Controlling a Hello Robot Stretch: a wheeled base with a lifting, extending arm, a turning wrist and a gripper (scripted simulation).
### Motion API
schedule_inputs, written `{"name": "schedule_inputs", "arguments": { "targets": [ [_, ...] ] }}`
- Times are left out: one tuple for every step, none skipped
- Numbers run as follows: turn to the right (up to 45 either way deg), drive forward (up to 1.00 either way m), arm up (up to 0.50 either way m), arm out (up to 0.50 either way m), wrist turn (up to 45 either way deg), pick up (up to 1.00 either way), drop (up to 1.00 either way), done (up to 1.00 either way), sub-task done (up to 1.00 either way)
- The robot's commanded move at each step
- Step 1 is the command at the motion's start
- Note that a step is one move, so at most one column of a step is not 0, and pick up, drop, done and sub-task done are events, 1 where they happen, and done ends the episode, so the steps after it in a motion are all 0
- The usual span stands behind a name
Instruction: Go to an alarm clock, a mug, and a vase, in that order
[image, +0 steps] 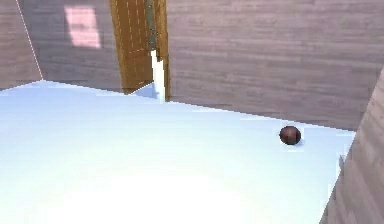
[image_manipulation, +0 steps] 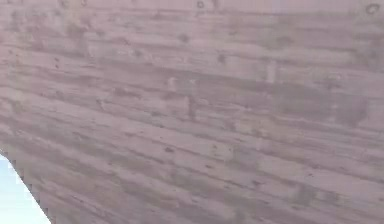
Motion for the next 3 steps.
{"name": "schedule_inputs", "arguments": {
  "targets": [
    [0.0, 0.65, 0.00, 0.00, 0.0, 0.00, 0.00, 0.00, 0.00],
    [-45.0, 0.00, 0.00, 0.00, 0.0, 0.00, 0.00, 0.00, 0.00],
    [-24.0, 0.00, 0.00, 0.00, 0.0, 0.00, 0.00, 0.00, 0.00]
  ]
}}
